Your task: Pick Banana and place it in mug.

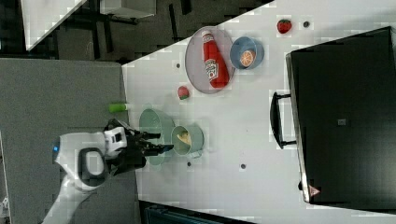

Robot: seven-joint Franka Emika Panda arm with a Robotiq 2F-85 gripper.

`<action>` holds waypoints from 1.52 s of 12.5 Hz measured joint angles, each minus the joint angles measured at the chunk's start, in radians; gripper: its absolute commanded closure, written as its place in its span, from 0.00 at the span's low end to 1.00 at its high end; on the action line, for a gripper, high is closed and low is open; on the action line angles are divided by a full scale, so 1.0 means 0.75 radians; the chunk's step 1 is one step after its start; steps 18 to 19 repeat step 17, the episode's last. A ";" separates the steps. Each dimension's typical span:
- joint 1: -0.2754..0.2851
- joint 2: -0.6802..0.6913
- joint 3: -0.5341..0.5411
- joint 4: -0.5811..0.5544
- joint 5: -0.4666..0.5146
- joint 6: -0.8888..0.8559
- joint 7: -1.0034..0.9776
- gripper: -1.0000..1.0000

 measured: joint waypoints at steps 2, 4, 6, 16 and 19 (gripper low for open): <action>-0.016 -0.122 -0.075 0.099 -0.010 -0.151 0.020 0.00; -0.009 -0.229 -0.180 0.224 -0.017 -0.333 0.022 0.00; -0.065 -0.360 -0.369 0.423 -0.029 -0.506 0.023 0.00; -0.064 -0.397 -0.634 0.482 0.022 -0.802 -0.009 0.00; -0.064 -0.395 -0.616 0.483 0.030 -0.798 -0.020 0.00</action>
